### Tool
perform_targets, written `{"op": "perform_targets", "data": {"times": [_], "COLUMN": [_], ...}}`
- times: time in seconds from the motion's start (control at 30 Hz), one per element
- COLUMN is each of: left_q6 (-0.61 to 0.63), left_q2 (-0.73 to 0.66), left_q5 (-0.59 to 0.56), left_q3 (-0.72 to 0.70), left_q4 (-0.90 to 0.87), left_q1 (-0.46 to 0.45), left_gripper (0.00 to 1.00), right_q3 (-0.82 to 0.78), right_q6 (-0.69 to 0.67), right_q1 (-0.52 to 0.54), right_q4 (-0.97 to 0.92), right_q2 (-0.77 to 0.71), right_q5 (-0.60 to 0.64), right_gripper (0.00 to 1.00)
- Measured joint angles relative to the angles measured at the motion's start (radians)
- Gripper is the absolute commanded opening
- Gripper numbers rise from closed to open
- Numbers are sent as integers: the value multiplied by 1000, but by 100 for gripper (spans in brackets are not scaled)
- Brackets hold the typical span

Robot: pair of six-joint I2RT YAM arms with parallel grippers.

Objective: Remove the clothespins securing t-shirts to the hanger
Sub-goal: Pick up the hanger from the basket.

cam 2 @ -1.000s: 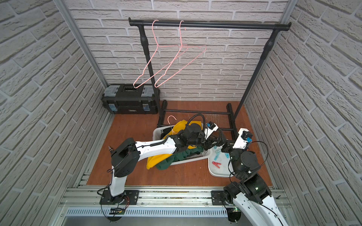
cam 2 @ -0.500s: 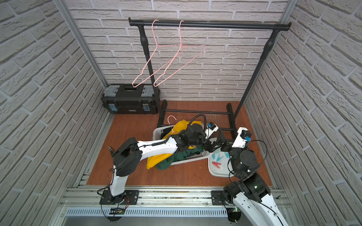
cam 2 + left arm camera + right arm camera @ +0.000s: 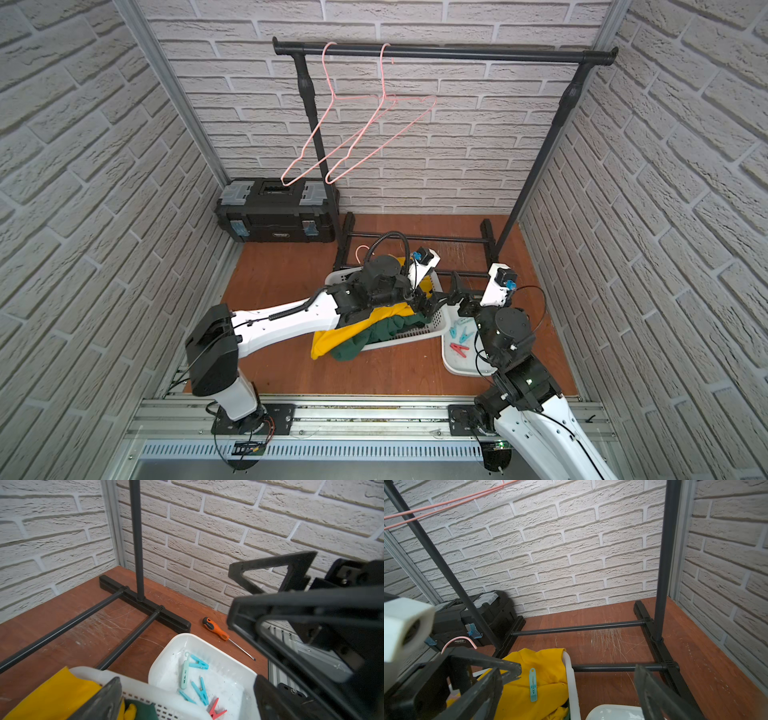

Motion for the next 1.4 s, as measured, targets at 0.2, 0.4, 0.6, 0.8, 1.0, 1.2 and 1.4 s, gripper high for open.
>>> {"op": "perform_targets", "data": {"times": [0.2, 0.4, 0.6, 0.8, 1.0, 1.2, 1.4], "left_q6": [-16, -91, -165, -253, -356, -408, -446], "left_q2": [-100, -198, -336, -450, -456, -406, -372], "left_q5": [-70, -116, -219, -281, -147, 9, 111], "left_q3": [-18, -23, -100, -216, -308, -312, -320], "left_q4": [-145, -285, -338, -372, -353, -320, -228], "left_q1": [66, 163, 231, 321, 425, 448, 461], "left_gripper": [98, 98, 98, 98, 98, 98, 82], "right_q3": [-1, -1, -1, -1, -1, -1, -1], "right_q6": [17, 36, 46, 59, 71, 89, 93], "right_q1": [0, -1, -1, -1, -1, -1, -1], "right_q4": [1, 6, 11, 11, 16, 17, 18], "right_q2": [54, 68, 124, 164, 192, 213, 214], "right_q5": [-54, -90, -144, -191, -249, -289, -307], "right_gripper": [100, 100, 100, 100, 100, 100, 100]}}
